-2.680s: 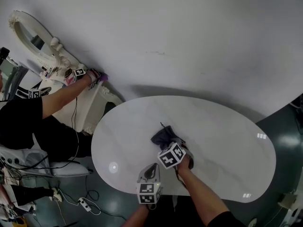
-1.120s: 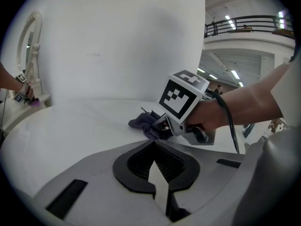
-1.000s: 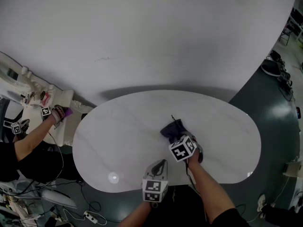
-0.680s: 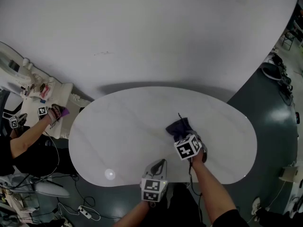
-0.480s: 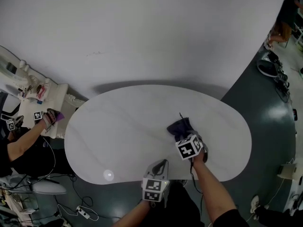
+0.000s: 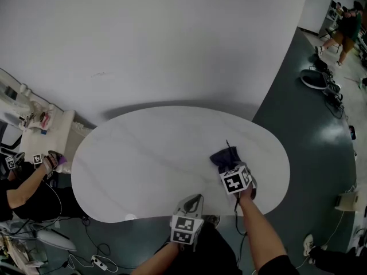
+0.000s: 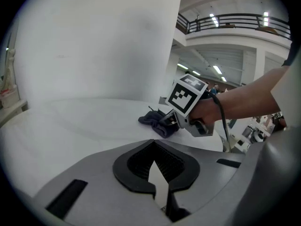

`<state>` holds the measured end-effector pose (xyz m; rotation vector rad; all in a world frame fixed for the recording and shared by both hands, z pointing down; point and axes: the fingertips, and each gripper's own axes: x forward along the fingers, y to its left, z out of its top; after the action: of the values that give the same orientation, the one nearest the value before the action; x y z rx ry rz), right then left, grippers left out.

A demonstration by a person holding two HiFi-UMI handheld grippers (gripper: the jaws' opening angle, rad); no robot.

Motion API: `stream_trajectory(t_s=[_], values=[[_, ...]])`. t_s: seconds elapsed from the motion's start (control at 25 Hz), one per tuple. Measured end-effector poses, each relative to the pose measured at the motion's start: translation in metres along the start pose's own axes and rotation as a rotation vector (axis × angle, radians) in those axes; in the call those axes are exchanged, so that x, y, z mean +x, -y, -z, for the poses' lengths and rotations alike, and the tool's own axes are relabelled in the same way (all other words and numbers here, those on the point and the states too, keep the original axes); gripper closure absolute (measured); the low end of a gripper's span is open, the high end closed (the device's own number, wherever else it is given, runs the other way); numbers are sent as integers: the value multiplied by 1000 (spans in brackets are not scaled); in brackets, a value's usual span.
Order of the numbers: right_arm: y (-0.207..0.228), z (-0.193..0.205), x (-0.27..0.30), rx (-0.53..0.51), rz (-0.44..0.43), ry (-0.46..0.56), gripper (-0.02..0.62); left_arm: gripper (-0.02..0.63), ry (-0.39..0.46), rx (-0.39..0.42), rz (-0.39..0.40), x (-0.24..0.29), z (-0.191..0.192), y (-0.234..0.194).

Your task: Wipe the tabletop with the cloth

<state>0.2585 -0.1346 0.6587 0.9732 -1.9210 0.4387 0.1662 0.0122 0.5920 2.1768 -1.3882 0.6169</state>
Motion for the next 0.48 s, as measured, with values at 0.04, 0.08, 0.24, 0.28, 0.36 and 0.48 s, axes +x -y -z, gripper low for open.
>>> stream_trajectory(t_s=[0.04, 0.08, 0.24, 0.28, 0.36, 0.48], values=[[7, 6, -2, 8, 4, 0, 555, 603, -4, 11, 5, 2, 0, 5], [14, 11, -5, 16, 8, 1, 555, 603, -7, 21, 11, 3, 0, 11], [39, 31, -15, 49, 33, 2, 555, 603, -12, 55, 30, 8, -3, 28], [45, 37, -18, 57, 39, -3, 555, 603, -13, 63, 35, 9, -3, 31], [58, 50, -23, 72, 53, -13, 554, 603, -14, 74, 45, 12, -4, 40], [80, 68, -30, 92, 81, -22, 554, 603, -17, 88, 56, 17, -4, 51]])
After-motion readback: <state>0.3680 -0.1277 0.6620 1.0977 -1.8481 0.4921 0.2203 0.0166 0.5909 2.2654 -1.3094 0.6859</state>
